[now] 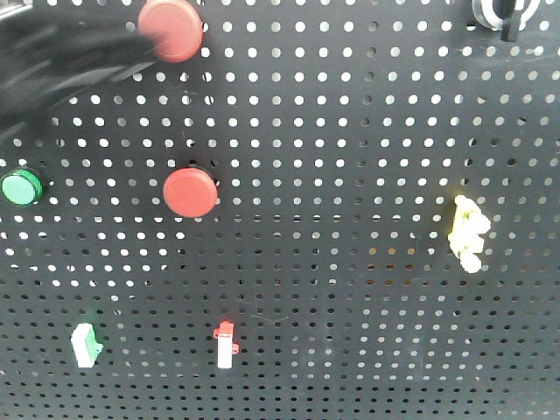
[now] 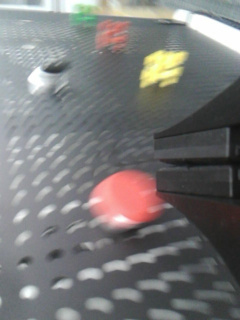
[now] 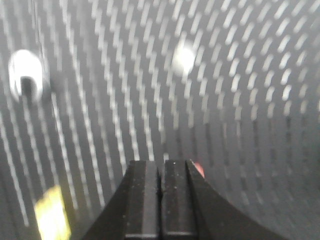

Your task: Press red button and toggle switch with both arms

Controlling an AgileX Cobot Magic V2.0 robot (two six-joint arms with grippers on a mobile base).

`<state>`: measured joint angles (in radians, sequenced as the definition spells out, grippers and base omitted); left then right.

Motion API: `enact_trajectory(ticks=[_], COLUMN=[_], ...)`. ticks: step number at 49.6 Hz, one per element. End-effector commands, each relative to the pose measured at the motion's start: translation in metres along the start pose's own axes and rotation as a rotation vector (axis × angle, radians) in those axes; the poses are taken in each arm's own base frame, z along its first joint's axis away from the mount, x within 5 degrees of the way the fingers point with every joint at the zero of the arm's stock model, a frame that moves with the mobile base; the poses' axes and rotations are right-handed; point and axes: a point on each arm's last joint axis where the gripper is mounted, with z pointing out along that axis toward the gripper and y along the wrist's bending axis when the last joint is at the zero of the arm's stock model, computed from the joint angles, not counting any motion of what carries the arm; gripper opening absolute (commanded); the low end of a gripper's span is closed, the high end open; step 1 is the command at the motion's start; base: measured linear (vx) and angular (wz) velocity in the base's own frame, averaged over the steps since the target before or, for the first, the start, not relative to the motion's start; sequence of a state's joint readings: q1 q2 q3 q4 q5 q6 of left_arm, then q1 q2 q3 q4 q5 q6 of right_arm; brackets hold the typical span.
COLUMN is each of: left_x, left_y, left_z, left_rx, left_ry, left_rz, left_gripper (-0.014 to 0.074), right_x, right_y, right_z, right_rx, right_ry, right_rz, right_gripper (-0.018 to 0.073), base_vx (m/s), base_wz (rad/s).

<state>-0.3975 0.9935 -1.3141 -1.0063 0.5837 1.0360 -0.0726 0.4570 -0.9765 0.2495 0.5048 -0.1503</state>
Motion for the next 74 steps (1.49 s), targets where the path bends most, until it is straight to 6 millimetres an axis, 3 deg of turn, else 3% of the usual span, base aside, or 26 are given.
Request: enact_trajectory(ticks=[1, 10, 18, 27, 39, 49, 58, 74], left_x=[-0.002, 0.025, 0.043, 0.047, 0.047, 0.047, 0.047, 0.048], left_y=[-0.011, -0.035, -0.045, -0.047, -0.047, -0.047, -0.047, -0.048], left_z=[-0.035, -0.085, -0.108, -0.11, -0.11, -0.11, -0.11, -0.11], left_rx=[-0.083, -0.147, -0.193, -0.179, -0.178, -0.177, -0.177, -0.166], left_ry=[-0.083, -0.133, -0.176, -0.167, -0.169, -0.17, -0.171, -0.167], left_rz=[0.006, 0.013, -0.03, -0.044, -0.064, -0.082, -0.09, -0.111], left_gripper=[0.0002, 0.0002, 0.0002, 0.0002, 0.0002, 0.0002, 0.0002, 0.0002], right_x=[-0.014, -0.027, -0.038, -0.052, -0.059, -0.059, -0.055, -0.053], right_y=[0.003, 0.017, 0.032, 0.042, 0.046, 0.055, 0.075, 0.068], right_z=[0.001, 0.016, 0.047, 0.088, 0.12, 0.127, 0.134, 0.144], right_rx=[-0.031, -0.186, -0.408, -0.592, -0.723, -0.763, -0.771, -0.626], right_ry=[-0.032, -0.023, 0.022, 0.034, 0.061, 0.067, 0.059, 0.024], right_rz=[-0.082, -0.065, -0.006, 0.151, 0.326, 0.363, 0.33, 0.295], right_gripper=[-0.0003, -0.0003, -0.0003, -0.0003, -0.0003, -0.0003, -0.0003, -0.0003], base_vx=[0.0, 0.0, 0.0, 0.0, 0.0, 0.0, 0.0, 0.0], base_wz=[0.0, 0.0, 0.0, 0.0, 0.0, 0.0, 0.0, 0.0])
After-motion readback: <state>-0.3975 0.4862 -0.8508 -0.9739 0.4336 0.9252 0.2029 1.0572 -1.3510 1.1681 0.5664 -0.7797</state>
